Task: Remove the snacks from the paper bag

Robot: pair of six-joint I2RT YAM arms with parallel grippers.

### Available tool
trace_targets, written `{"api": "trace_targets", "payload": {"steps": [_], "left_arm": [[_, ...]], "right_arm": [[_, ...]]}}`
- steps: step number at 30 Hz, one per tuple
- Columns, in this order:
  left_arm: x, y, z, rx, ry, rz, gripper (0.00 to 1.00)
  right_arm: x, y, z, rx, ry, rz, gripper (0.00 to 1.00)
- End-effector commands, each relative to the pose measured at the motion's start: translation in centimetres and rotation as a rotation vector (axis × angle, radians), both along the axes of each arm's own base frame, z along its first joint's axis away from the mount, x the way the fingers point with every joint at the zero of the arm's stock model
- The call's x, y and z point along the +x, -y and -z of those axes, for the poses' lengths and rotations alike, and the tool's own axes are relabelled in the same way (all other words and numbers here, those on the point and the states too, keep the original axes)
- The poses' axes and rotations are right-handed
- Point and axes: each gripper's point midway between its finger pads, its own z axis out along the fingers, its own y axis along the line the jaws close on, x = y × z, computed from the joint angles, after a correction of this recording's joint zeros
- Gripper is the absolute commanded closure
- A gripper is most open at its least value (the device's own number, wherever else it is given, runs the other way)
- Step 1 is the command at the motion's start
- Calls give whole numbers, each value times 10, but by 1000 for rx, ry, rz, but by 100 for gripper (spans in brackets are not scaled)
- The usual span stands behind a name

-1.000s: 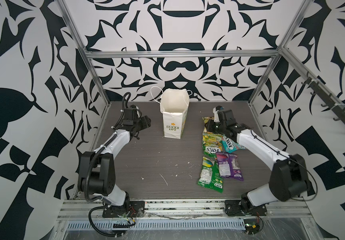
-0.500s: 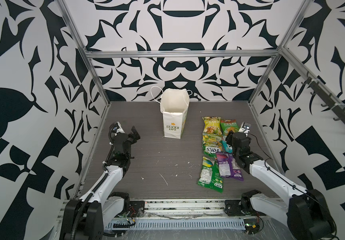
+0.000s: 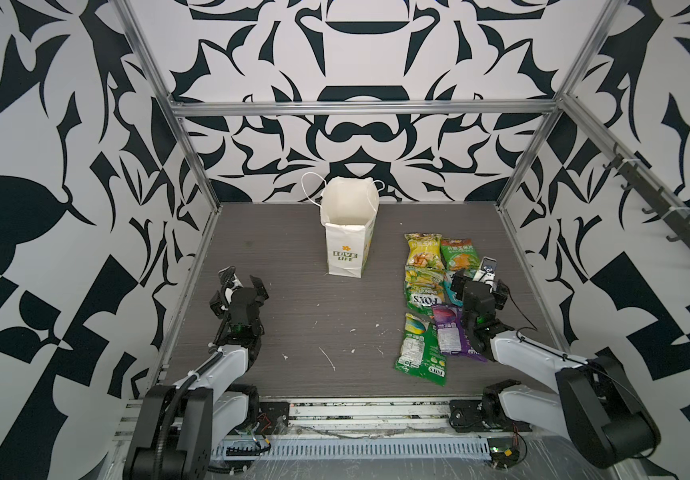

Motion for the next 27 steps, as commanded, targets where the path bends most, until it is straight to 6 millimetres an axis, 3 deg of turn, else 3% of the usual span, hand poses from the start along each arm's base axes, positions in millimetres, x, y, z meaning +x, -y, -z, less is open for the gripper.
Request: {"api": "trace_targets", "payload": {"steps": [1,5,11,16,20,27], "left_arm": [[14,7,-15,-17,116,64,1],[32,17,-9,55,59,149,1],[39,19,9,69,132,198,0],[42,33,16,71,119,297,1],[60,51,28,47,-9,426,1],[66,53,29,28,-27,460,1]], "right_arm": [[9,-1,-20,-50,66,-15,0],[16,0,-16,-76,73,-38,1],[17,25,18,46,39,-7,2],[19,9,30,35,51,-133,2],[31,-11,40,25,0,-257,4],[27,-20,42,17,45,-316,4]]}}
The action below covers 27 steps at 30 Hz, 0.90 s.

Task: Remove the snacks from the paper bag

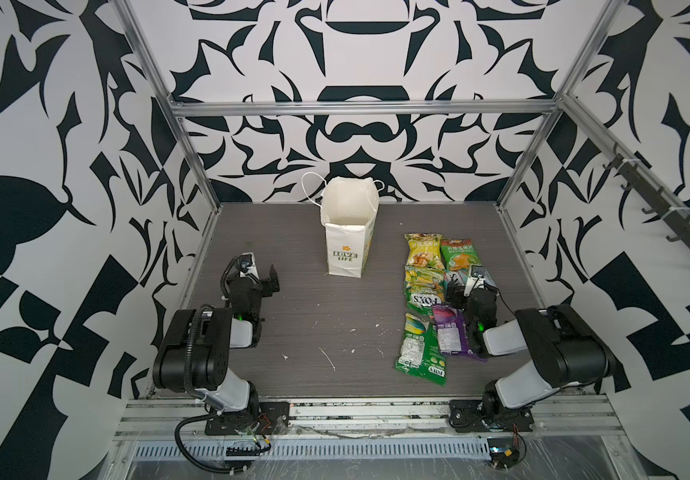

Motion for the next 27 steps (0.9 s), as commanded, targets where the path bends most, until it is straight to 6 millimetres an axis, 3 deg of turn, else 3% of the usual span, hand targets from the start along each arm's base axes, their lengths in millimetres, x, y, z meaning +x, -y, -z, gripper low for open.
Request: {"api": "trace_targets", "payload": {"steps": [1,4,21,27], "left_arm": [[2,2,6,-8,-44,25,1],[7,-24,11,-94,-94,-76,1],[7,-24,10,-91,-87,-71,1],[7,-24,11,-92,-88,-70,1]], "right_arm": [[9,-4,-25,3,92,-21,4],[24,0,-19,1,11,15,2],[29,-2,-15,-3,-29,-2,0],[33,-14,-13,-2,-44,-74,0]]}}
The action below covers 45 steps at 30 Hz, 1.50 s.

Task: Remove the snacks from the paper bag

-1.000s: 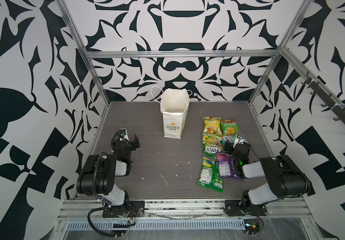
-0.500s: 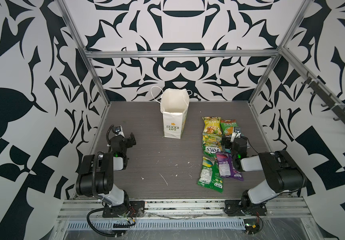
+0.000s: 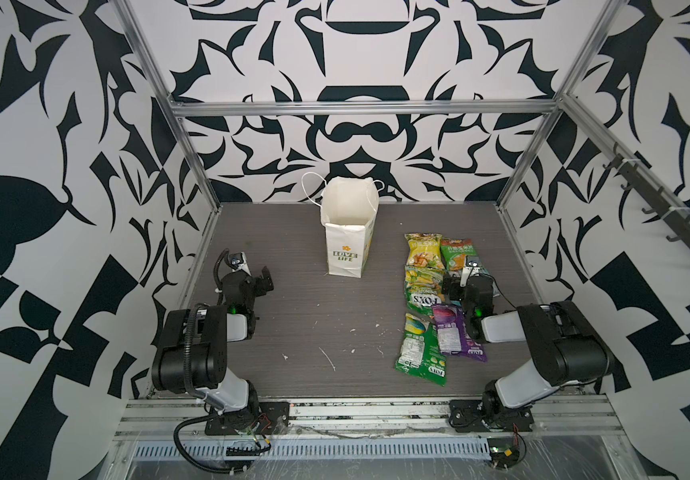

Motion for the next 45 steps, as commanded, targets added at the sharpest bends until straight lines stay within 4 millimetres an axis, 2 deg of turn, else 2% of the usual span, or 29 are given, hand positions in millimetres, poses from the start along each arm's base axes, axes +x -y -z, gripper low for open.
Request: {"api": "trace_targets", "payload": {"steps": [1,15,17,18,20,22,23,26,28,30,32,45], "left_arm": [[2,1,-4,-8,8,1,1],[2,1,-5,-10,12,2,1],[0,1,-5,-10,19,4,1],[-3,2,-7,-10,39,8,1],[-22,0,-16,-8,134,-18,1],[-44,-16,-26,-16,239,-128,1],[-46,-21,-26,-16,254,-160,1],[-26,-19,-23,2,222,-129,1],[-13,-8,-9,-18,56,-64,1],[4,1,-5,-1,15,3,1],[-1,-1,-5,-13,33,-18,1],[1,0,-4,0,13,-10,1]], "right_arm": [[8,-5,-12,4,33,-33,0],[8,-11,-11,32,25,-89,0],[5,4,-13,26,39,1,0],[1,11,-14,25,54,43,0],[-8,16,-18,28,100,72,0],[-16,14,-22,36,158,54,0],[-14,12,-23,38,167,42,0],[6,10,-13,17,28,40,0],[6,-24,-12,22,37,-167,0],[7,-18,-13,27,43,-133,0],[7,-16,-11,28,21,-113,0],[8,-15,-11,27,25,-107,0]]}}
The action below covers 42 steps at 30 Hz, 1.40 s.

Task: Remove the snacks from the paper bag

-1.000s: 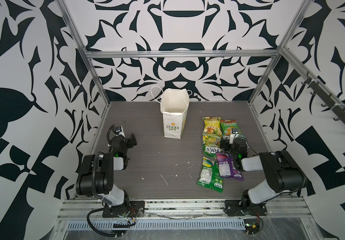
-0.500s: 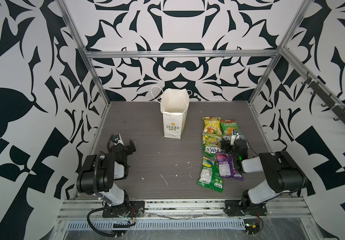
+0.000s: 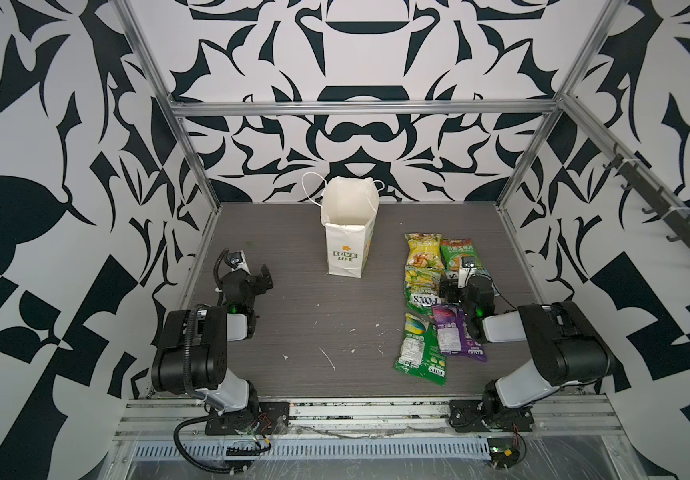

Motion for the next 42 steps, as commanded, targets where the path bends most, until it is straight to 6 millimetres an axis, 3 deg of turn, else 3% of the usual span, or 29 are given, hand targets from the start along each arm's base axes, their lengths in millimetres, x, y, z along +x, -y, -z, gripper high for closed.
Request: {"api": "trace_targets", "payload": {"steps": [1,11,16,19,21,26,33,35,38,42], "left_arm": [[0,2,1,-2,-4,10,1],[-2,3,1,-1,2,14,1],[-22,28,-9,10,114,160,1],[-8,19,-9,11,95,111,1],[1,20,1,-6,-22,119,1],[1,17,0,-7,-5,105,1],[-29,30,-12,19,152,168,1],[-22,28,-10,18,143,158,1],[-6,29,3,-5,-15,173,1],[0,21,-1,-1,17,136,1]], "right_arm": [[8,-2,-17,0,54,-10,0],[8,-2,-17,-1,54,-10,0],[8,-2,-17,0,54,-9,0],[8,-2,-17,-1,53,-11,0],[8,-2,-17,-1,53,-10,0],[8,-2,-17,-1,54,-10,0],[8,-2,-17,0,54,-11,0],[8,-2,-17,-1,54,-10,0],[8,-2,-17,0,53,-10,0],[8,-2,-17,-2,53,-11,0]]}}
